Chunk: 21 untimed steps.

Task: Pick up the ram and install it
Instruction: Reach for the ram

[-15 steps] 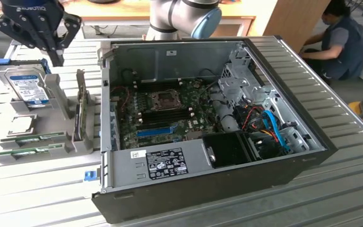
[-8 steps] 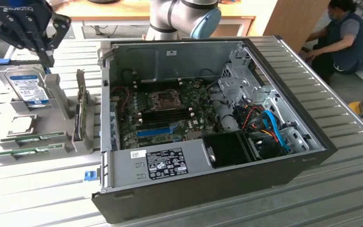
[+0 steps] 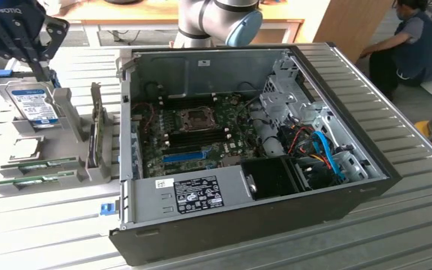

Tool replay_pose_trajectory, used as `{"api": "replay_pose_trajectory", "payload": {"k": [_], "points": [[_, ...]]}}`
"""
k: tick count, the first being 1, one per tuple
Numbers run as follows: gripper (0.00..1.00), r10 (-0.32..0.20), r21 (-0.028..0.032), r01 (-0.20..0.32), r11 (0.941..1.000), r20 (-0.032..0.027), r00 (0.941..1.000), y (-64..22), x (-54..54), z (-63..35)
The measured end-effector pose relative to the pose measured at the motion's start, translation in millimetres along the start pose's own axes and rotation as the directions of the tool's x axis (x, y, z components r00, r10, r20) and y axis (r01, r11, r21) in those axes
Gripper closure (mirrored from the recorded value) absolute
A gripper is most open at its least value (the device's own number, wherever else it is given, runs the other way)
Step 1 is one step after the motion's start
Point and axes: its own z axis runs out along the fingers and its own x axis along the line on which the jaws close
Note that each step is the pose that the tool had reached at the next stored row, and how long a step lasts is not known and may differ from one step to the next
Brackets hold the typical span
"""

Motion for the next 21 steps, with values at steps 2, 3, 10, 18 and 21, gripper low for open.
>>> {"api": "replay_pose_trajectory", "payload": {"k": [2, 3, 10, 18, 21], "points": [[0.89, 0.000, 0.0000, 0.000, 1.0000, -0.0006, 1.0000, -0.3, 4.7, 0.1], [0.89, 0.000, 0.0000, 0.000, 1.0000, -0.0007, 1.0000, -0.5, 7.0, 0.2], [0.89, 0.000, 0.0002, 0.000, 1.0000, -0.0028, 1.0000, -1.6, 23.3, 0.6], [0.89, 0.000, 0.0004, 0.000, 1.0000, -0.0055, 1.0000, -2.9, 40.3, 1.0], [0.89, 0.000, 0.0005, 0.000, 1.0000, -0.0064, 1.0000, -3.3, 46.0, 1.0]]}}
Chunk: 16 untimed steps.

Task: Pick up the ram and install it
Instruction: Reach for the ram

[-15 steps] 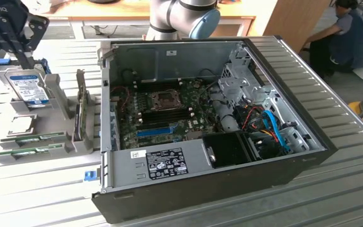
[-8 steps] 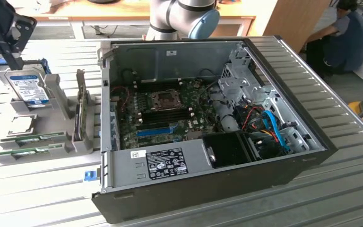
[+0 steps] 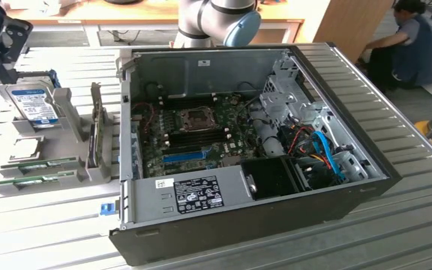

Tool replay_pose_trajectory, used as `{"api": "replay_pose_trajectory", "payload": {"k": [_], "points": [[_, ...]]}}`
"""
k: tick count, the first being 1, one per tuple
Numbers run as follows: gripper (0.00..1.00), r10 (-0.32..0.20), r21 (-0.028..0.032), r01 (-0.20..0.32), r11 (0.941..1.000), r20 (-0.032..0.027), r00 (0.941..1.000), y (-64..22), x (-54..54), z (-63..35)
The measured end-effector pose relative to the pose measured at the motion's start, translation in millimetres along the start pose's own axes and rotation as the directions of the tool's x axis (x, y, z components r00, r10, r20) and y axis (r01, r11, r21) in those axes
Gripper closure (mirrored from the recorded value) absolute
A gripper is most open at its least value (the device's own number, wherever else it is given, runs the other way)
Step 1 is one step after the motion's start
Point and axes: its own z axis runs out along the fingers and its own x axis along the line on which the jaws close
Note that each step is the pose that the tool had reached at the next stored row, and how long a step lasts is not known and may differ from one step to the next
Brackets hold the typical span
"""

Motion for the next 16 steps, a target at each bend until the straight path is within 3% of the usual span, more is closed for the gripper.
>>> {"api": "replay_pose_trajectory", "payload": {"k": [8, 16], "points": [[0.89, 0.000, 0.0001, 0.000, 1.0000, -0.0017, 1.0000, -1.1, 14.8, 0.3], [0.89, 0.000, 0.0001, 0.000, 1.0000, -0.0017, 1.0000, -1.2, 15.9, 0.3]]}}
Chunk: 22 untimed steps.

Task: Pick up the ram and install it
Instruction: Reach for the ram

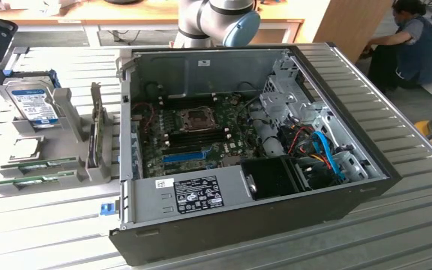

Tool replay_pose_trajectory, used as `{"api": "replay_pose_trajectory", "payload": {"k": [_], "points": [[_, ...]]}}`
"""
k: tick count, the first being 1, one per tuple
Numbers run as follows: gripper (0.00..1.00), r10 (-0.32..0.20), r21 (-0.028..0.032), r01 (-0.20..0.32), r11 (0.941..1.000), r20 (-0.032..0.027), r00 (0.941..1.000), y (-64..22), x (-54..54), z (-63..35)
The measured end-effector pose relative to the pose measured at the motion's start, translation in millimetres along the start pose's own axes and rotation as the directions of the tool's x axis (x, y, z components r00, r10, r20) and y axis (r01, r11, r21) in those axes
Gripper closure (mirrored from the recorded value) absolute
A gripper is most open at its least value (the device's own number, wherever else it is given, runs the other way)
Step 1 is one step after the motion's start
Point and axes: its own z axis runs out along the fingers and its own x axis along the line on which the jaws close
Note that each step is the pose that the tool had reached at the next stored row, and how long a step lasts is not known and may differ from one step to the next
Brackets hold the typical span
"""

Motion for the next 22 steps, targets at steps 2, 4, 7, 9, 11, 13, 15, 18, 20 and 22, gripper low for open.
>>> {"api": "replay_pose_trajectory", "payload": {"k": [2, 4, 7, 9, 11, 13, 15, 18, 20, 22], "points": [[0.89, 0.000, 0.0001, 0.000, 1.0000, 0.0000, 1.0000, -0.6, 0.1, 0.0], [0.89, 0.000, 0.0004, 0.000, 1.0000, 0.0000, 1.0000, -1.9, -0.2, -0.1], [0.89, 0.000, 0.0015, 0.000, 1.0000, 0.0002, 1.0000, -4.0, -0.3, -0.2], [0.89, 0.000, 0.0026, 0.000, 1.0000, 0.0002, 1.0000, -5.5, -0.4, -0.3], [0.89, 0.000, 0.0039, 0.000, 1.0000, 0.0003, 1.0000, -7.2, -0.5, -0.3], [0.89, 0.000, 0.0057, 0.000, 1.0000, 0.0004, 1.0000, -9.1, -0.7, -0.4], [0.89, 0.000, 0.0082, 0.000, 1.0000, 0.0006, 1.0000, -11.3, -0.9, -0.5], [0.89, 0.000, 0.0128, 0.000, 0.9999, 0.0009, 1.0000, -14.8, -1.1, -0.7], [0.89, 0.000, 0.0162, 0.000, 0.9999, 0.0012, 1.0000, -17.2, -1.3, -0.8], [0.89, 0.000, 0.0201, 0.000, 0.9998, 0.0014, 1.0000, -19.4, -1.5, -0.9]]}}
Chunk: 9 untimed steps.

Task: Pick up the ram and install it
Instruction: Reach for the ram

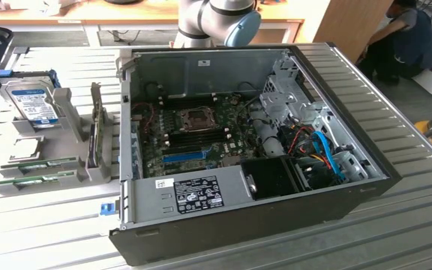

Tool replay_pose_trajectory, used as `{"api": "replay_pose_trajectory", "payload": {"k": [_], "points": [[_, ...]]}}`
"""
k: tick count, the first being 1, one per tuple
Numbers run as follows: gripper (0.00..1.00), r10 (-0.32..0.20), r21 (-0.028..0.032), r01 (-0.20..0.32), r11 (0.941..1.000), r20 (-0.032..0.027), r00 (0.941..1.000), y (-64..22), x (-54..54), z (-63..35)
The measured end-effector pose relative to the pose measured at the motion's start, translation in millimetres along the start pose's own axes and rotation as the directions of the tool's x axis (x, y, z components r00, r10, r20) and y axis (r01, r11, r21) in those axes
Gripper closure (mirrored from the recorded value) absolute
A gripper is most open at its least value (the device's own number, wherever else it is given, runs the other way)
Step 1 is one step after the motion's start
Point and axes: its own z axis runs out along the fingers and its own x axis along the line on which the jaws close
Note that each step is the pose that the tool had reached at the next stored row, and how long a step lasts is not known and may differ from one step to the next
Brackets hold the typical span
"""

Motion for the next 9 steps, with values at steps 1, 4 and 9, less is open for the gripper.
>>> {"api": "replay_pose_trajectory", "payload": {"k": [1, 4, 9], "points": [[0.89, 0.000, 0.0018, 0.000, 1.0000, 0.0002, 1.0000, -1.1, -0.1, 0.0], [0.89, 0.000, 0.0088, 0.000, 1.0000, 0.0007, 1.0000, -4.0, -0.3, -0.1], [0.89, 0.000, 0.0221, 0.000, 0.9998, 0.0017, 1.0000, -8.6, -0.7, -0.2]]}}
